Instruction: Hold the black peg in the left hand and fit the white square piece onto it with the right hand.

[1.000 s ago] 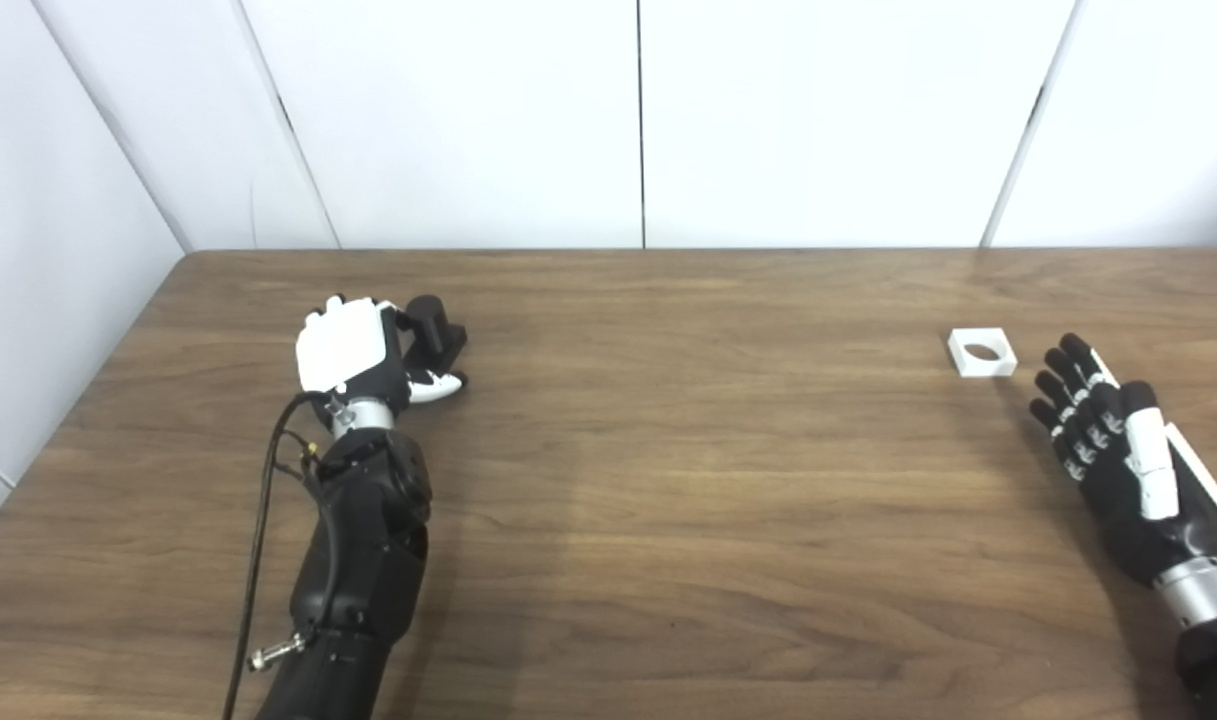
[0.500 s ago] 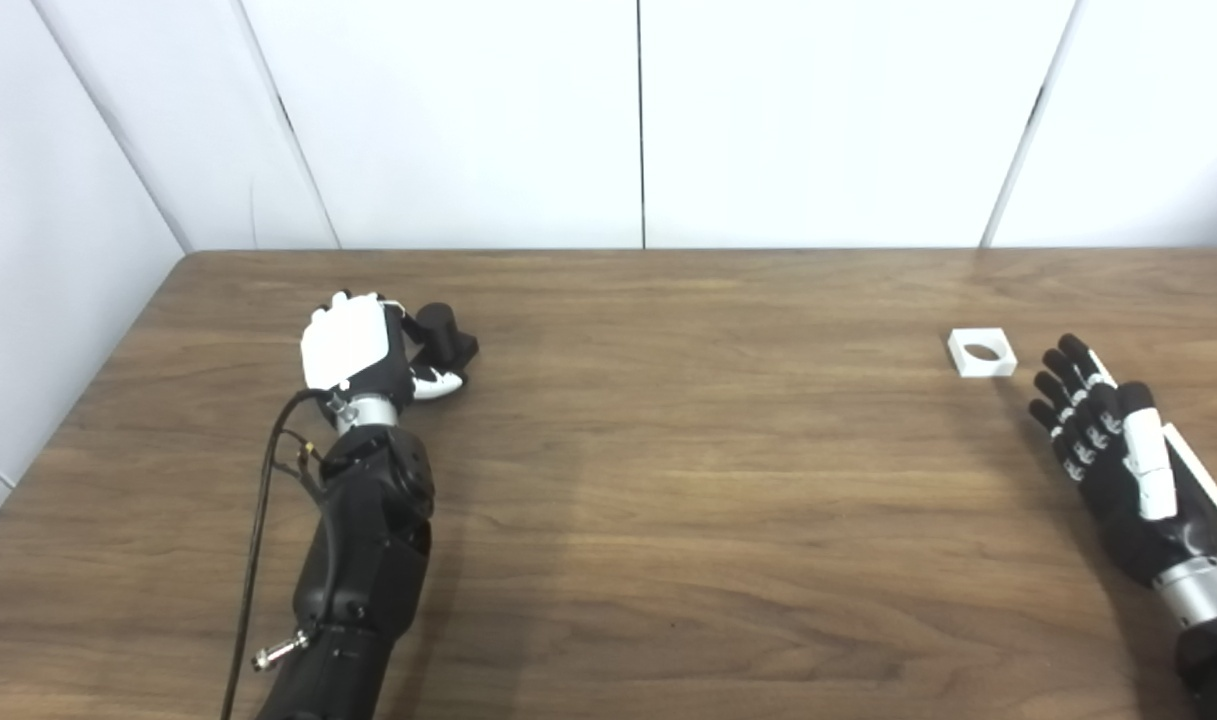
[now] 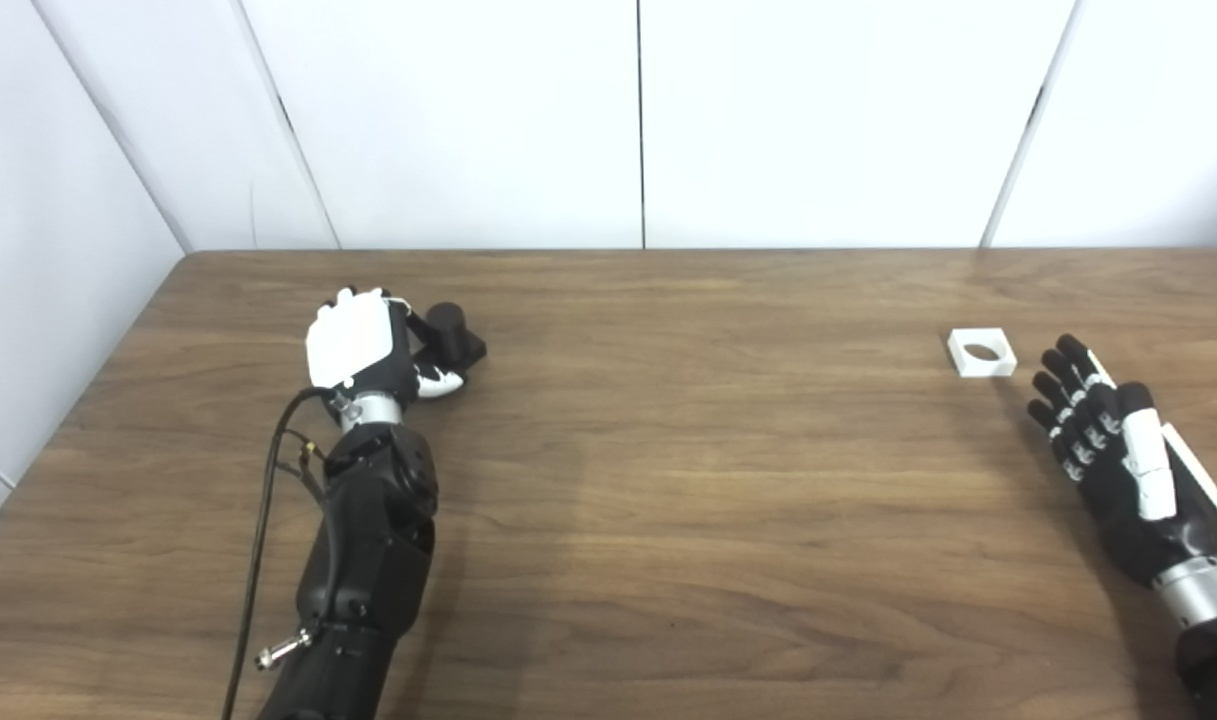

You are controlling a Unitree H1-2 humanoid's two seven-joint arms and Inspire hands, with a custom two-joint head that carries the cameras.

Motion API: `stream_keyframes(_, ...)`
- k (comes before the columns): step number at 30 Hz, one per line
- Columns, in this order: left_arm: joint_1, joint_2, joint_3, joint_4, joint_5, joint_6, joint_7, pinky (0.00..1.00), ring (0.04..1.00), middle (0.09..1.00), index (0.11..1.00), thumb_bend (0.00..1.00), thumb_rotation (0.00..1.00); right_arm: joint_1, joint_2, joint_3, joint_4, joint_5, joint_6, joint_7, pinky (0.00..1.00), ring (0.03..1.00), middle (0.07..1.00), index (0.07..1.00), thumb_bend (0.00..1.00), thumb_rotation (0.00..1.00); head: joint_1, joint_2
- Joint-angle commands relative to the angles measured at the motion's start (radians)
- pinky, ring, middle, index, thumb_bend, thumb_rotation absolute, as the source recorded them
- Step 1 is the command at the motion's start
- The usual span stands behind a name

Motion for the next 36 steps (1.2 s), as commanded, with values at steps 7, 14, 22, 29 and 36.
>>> stream_keyframes(7,-0.012,0.027,-0.009,-0.006,-0.014,0.014,-0.006,1.0,1.0,0.908,0.49,0.52,0.06,0.053,0.017,0.011,0.048,-0.007,-0.014,0.001,1.0,1.0,1.0,1.0,0.71,0.95,-0.003,-0.001)
stream_keyframes(14,-0.008,0.028,-0.022,-0.017,-0.048,0.013,0.003,1.0,1.0,0.902,0.489,0.52,0.06,0.052,0.013,0.011,0.034,-0.014,-0.01,-0.001,1.0,1.0,1.0,1.0,0.72,0.95,-0.007,0.0)
stream_keyframes(22,-0.005,0.032,-0.038,-0.014,-0.034,0.014,-0.01,1.0,1.0,0.906,0.49,0.52,0.06,0.051,0.01,0.009,0.035,-0.001,-0.008,0.012,1.0,1.0,1.0,1.0,0.7,0.94,-0.006,0.001)
stream_keyframes(29,0.007,0.032,-0.047,-0.031,-0.055,0.014,-0.007,1.0,1.0,0.903,0.487,0.52,0.06,0.051,0.007,0.018,0.043,-0.017,-0.019,0.012,1.0,1.0,1.0,1.0,0.71,0.96,-0.006,0.001)
stream_keyframes(36,0.021,0.025,-0.06,-0.065,-0.081,0.014,-0.012,1.0,1.0,0.9,0.483,0.52,0.06,0.054,0.012,0.019,0.033,-0.019,-0.007,0.002,1.0,1.0,1.0,1.0,0.7,0.96,-0.012,0.001)
